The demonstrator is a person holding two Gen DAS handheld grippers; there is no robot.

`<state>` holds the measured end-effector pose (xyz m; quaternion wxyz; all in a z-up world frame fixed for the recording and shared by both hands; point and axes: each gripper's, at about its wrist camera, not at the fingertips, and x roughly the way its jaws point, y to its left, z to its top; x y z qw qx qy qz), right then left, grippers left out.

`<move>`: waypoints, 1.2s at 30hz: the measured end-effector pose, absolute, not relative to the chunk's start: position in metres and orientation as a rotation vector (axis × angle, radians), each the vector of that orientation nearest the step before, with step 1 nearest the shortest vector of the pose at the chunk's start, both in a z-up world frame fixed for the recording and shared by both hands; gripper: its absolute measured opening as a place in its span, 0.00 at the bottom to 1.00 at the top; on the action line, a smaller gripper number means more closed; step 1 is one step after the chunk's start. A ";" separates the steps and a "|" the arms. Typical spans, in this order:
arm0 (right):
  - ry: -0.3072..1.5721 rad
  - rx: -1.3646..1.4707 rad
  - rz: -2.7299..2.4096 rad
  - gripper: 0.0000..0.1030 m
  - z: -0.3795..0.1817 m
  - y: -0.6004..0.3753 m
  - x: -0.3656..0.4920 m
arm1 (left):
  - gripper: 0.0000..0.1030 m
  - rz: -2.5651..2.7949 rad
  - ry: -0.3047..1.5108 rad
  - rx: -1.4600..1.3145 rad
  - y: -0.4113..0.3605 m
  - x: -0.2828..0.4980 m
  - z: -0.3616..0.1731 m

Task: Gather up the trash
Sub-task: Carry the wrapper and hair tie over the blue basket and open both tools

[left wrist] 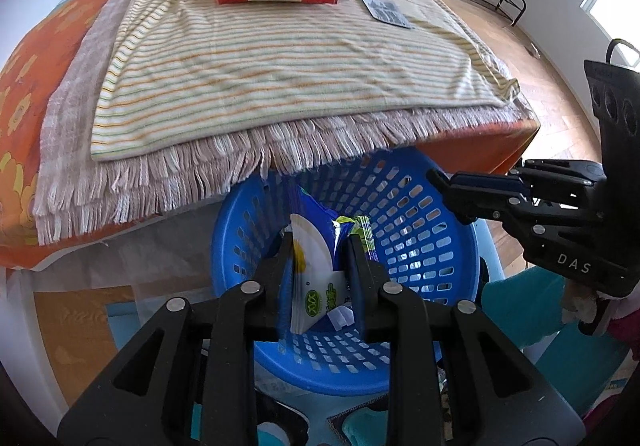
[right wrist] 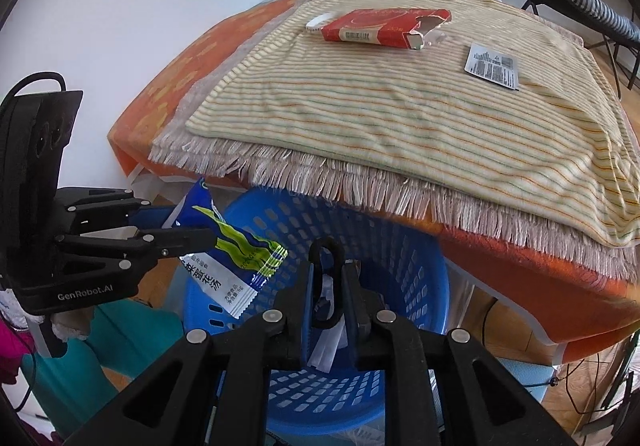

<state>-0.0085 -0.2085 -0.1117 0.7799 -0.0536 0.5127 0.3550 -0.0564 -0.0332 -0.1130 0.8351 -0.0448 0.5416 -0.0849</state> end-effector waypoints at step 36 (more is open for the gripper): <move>1.101 -0.058 0.690 0.72 -0.112 -0.220 0.001 | 0.55 -0.138 1.175 -0.115 -0.025 -0.053 -0.119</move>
